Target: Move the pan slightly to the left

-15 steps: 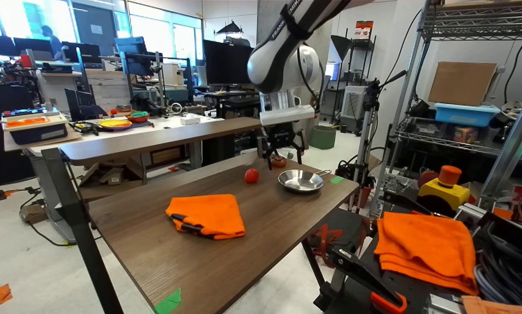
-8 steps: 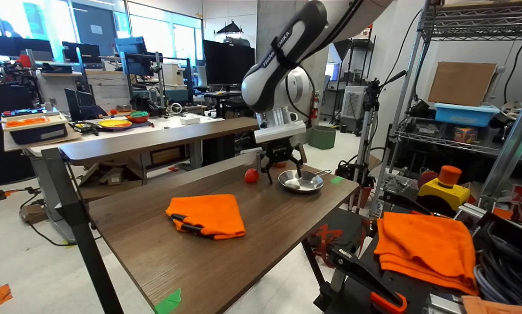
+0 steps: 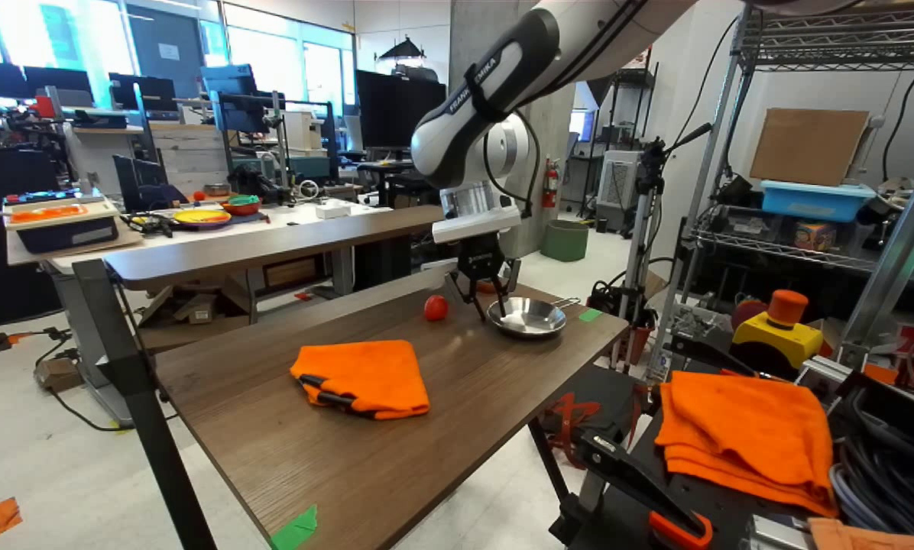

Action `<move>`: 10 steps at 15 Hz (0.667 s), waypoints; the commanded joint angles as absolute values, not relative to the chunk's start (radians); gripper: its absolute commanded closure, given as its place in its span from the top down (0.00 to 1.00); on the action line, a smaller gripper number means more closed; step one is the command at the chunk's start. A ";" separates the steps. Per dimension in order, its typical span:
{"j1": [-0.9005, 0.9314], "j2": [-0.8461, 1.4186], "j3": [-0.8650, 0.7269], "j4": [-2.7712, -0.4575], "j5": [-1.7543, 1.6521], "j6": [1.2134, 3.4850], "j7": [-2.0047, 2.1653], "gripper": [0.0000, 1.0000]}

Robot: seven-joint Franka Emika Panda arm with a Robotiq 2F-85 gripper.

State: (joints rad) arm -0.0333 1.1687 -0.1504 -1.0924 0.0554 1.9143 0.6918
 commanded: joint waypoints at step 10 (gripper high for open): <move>-0.063 0.950 -0.024 -1.268 0.167 1.871 0.571 0.00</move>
State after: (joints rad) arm -0.0698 1.0493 -0.0638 -1.1270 0.1344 1.8607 0.6092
